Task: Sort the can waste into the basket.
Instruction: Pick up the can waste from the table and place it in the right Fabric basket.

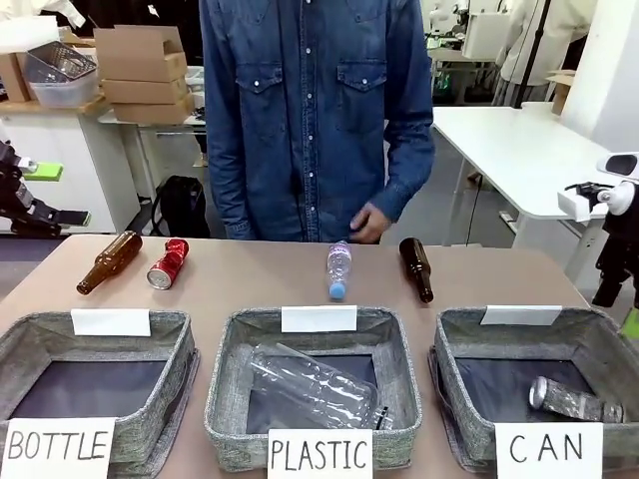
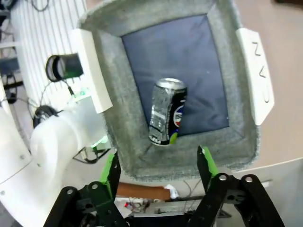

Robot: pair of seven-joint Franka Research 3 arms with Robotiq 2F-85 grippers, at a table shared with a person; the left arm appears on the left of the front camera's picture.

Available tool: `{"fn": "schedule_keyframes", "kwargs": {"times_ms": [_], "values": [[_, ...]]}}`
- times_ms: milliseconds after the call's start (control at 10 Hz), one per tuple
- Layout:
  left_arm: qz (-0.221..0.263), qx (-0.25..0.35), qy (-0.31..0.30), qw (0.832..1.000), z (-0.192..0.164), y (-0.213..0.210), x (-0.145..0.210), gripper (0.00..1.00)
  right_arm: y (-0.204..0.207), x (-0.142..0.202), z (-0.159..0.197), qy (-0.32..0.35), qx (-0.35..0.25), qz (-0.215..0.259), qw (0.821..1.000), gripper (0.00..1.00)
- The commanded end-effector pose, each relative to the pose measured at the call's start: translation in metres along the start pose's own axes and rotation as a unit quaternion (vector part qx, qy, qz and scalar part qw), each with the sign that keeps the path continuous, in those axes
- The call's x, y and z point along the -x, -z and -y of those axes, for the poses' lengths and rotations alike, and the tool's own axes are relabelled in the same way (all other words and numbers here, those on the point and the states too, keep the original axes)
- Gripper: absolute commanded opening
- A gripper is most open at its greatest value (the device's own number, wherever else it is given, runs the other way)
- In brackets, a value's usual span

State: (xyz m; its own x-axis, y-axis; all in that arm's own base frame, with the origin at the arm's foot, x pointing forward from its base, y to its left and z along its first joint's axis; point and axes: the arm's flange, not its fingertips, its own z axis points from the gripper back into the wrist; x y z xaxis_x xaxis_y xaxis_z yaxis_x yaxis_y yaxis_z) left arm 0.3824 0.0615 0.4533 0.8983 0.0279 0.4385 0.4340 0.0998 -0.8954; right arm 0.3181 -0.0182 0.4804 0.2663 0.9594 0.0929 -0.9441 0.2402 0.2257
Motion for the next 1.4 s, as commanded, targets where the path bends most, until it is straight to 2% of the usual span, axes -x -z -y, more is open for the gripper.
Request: {"fn": "schedule_keyframes", "kwargs": {"times_ms": [0, 200, 300, 400, 500, 600, 700, 800, 900, 1000, 1100, 1200, 1300], "values": [[-0.003, 0.005, 0.011, 1.0, 0.0, 0.0, 0.001, 1.0, -0.005, 0.006, 0.01, -0.002, 0.002, 0.005, 1.0, 1.0], [-0.003, 0.005, 0.011, 1.0, 0.0, 0.0, 0.001, 1.0, -0.007, 0.007, 0.013, 0.002, -0.008, 0.019, 1.0, 1.0], [-0.003, 0.005, 0.011, 1.0, 0.0, 0.0, 0.001, 1.0, -0.013, 0.005, 0.014, 0.017, -0.03, 0.072, 0.997, 1.0], [-0.003, 0.005, 0.011, 1.0, 0.0, 0.0, 0.001, 1.0, -0.03, 0.001, 0.01, 0.122, -0.09, 0.272, 0.95, 1.0], [-0.003, 0.005, 0.011, 1.0, 0.0, 0.0, 0.001, 1.0, -0.047, 0.002, 0.002, 0.188, -0.193, 0.471, 0.84, 1.0], [-0.003, 0.005, 0.011, 1.0, 0.0, 0.0, 0.001, 1.0, -0.055, 0.006, 0.002, 0.272, -0.269, 0.576, 0.722, 1.0], [-0.003, 0.005, 0.011, 1.0, 0.0, 0.0, 0.001, 1.0, -0.056, 0.003, 0.006, 0.359, -0.312, 0.619, 0.625, 1.0], [-0.003, 0.005, 0.011, 1.0, 0.0, 0.0, 0.001, 1.0, -0.059, -0.001, 0.021, 0.443, -0.283, 0.668, 0.527, 1.0], [-0.003, 0.005, 0.011, 1.0, 0.0, 0.0, 0.001, 1.0, -0.056, -0.01, 0.031, 0.505, -0.219, 0.712, 0.436, 1.0], [-0.003, 0.005, 0.011, 1.0, 0.0, 0.0, 0.001, 1.0, -0.052, -0.023, 0.04, 0.571, -0.216, 0.694, 0.381, 1.0], [-0.003, 0.005, 0.011, 1.0, 0.0, 0.0, 0.001, 1.0, -0.049, -0.03, 0.046, 0.59, -0.204, 0.694, 0.357, 1.0], [-0.003, 0.005, 0.011, 1.0, 0.0, 0.0, 0.001, 1.0, -0.045, -0.033, 0.059, 0.622, -0.198, 0.69, 0.314, 1.0], [-0.003, 0.005, 0.011, 1.0, 0.0, 0.0, 0.001, 1.0, -0.039, -0.035, 0.07, 0.627, -0.216, 0.666, 0.341, 1.0]]}}
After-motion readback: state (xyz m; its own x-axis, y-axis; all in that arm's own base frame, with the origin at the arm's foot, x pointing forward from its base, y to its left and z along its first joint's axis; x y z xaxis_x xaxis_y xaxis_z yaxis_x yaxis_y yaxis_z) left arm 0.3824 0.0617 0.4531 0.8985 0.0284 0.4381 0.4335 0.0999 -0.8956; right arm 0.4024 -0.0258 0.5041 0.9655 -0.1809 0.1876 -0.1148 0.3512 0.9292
